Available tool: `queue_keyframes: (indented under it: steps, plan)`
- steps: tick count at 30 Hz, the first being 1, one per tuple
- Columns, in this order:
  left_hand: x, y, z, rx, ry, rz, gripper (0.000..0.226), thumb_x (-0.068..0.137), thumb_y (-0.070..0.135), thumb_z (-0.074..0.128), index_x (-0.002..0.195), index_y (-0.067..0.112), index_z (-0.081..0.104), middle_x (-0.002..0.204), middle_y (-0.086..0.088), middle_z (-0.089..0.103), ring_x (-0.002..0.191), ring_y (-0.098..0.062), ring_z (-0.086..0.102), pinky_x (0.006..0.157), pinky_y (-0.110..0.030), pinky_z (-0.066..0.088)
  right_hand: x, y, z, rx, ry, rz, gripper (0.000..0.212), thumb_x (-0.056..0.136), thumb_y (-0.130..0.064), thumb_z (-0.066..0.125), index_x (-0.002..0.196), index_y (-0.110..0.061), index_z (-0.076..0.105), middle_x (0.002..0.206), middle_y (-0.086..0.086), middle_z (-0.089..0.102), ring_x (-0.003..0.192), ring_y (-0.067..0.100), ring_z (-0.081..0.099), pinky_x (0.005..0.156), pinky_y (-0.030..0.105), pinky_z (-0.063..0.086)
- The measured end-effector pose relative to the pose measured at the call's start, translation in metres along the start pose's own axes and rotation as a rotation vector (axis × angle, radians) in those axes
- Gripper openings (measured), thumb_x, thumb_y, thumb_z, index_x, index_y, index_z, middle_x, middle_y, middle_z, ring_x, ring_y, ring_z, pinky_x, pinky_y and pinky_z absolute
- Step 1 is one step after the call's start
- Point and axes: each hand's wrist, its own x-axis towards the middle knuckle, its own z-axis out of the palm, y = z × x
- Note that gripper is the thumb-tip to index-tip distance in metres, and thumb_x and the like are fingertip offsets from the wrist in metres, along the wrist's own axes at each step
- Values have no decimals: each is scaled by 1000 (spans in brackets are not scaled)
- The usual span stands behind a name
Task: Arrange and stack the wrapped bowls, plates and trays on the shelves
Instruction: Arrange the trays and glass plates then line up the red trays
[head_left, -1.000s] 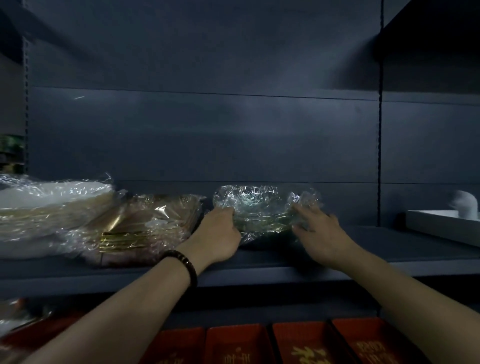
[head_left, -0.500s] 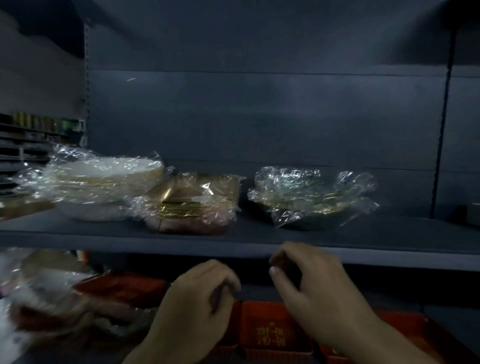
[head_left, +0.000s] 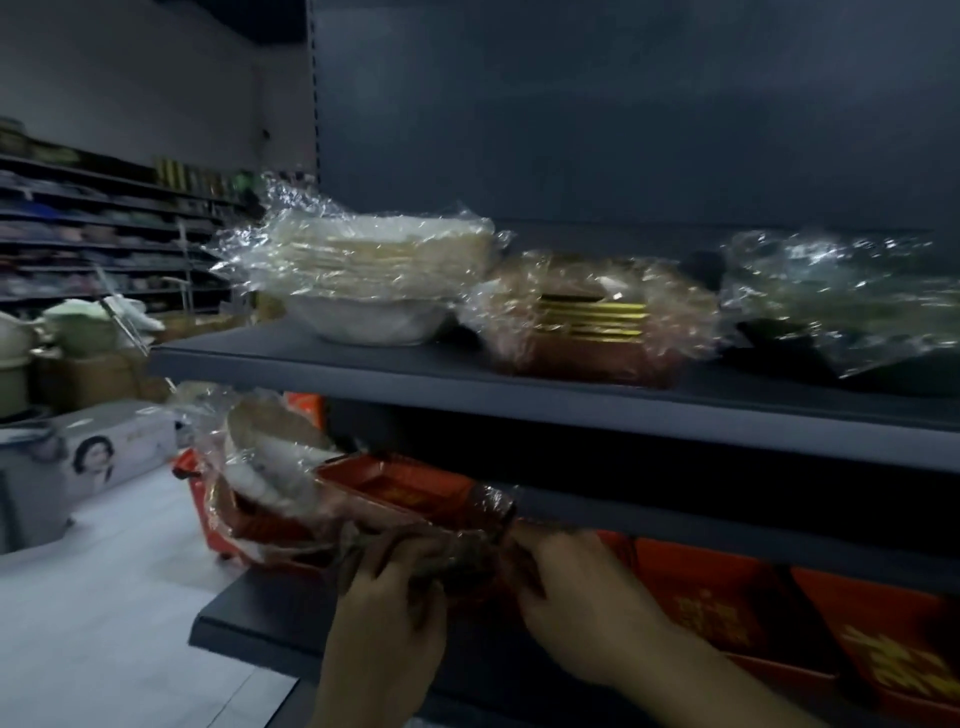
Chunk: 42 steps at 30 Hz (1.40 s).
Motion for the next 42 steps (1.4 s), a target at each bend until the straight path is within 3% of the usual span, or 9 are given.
queue_keyframes:
  steps: [3, 9, 15, 19, 26, 29, 33, 38, 42]
  plan:
    - [-6, -21, 10, 39, -11, -22, 71, 69, 6, 81, 134, 33, 69, 145, 8, 59, 141, -30, 42, 117, -51, 43, 40, 2, 30, 53, -18, 18, 8, 99, -29, 57, 100, -28, 65, 97, -6, 75, 87, 9, 70, 81, 36, 57]
    - [-7, -45, 21, 17, -85, 34, 82, 76, 34, 68, 155, 42, 48, 165, 21, 38, 147, -27, 35, 116, -44, 34, 112, 7, 61, 224, 2, 96, 19, 101, -21, 63, 116, -29, 71, 99, -6, 71, 84, 6, 69, 65, 11, 51]
    - [9, -54, 30, -93, -215, -144, 88, 91, 39, 65, 158, 62, 13, 162, 48, -4, 155, -8, 2, 129, -35, 20, 168, 18, 79, 12, -248, 12, 46, 100, -10, 58, 132, -42, 65, 109, 4, 67, 85, 16, 67, 72, 23, 52]
    - [13, -46, 41, -123, -322, -246, 93, 99, 34, 64, 166, 50, 2, 168, 38, -14, 155, -13, 1, 128, -32, 18, 187, 17, 80, -119, -391, -58, 36, 97, -23, 71, 128, -42, 70, 127, -1, 64, 109, 19, 66, 97, 33, 55]
    - [18, -32, 54, -115, -408, -341, 93, 102, 41, 59, 166, 46, -8, 171, 28, -20, 158, -25, 3, 130, -43, 20, 190, 28, 89, -23, -323, -51, 15, 93, -47, 74, 107, -44, 72, 126, -4, 62, 114, 17, 60, 104, 46, 54]
    - [16, -30, 53, -89, -377, -332, 89, 100, 43, 62, 166, 48, 2, 172, 29, -10, 157, -21, 10, 129, -43, 24, 182, 26, 81, 71, -216, -73, 14, 99, -39, 70, 113, -36, 71, 119, -6, 66, 108, 12, 62, 100, 39, 54]
    - [18, -32, 52, -192, -78, -365, 45, 89, 45, 65, 132, 55, 54, 143, 28, 55, 131, -14, 54, 110, -49, 48, 155, 24, 71, 29, -62, -114, 22, 103, -35, 66, 123, -28, 70, 115, -2, 63, 105, 14, 60, 94, 30, 51]
    - [17, -10, 42, -621, 210, -529, 20, 96, 12, 71, 104, 31, 71, 97, 18, 74, 92, 0, 70, 79, -10, 51, 94, 45, 47, 35, 137, -117, 21, 102, -32, 68, 122, -30, 72, 113, -9, 60, 101, 3, 59, 92, 17, 51]
    - [10, 11, 36, -969, 182, -752, 17, 96, 14, 75, 107, 27, 74, 96, 4, 81, 100, -25, 77, 96, -42, 60, 32, 49, 38, 22, 244, -87, 22, 99, -31, 70, 120, -30, 72, 115, -11, 61, 101, 1, 60, 89, -2, 37]
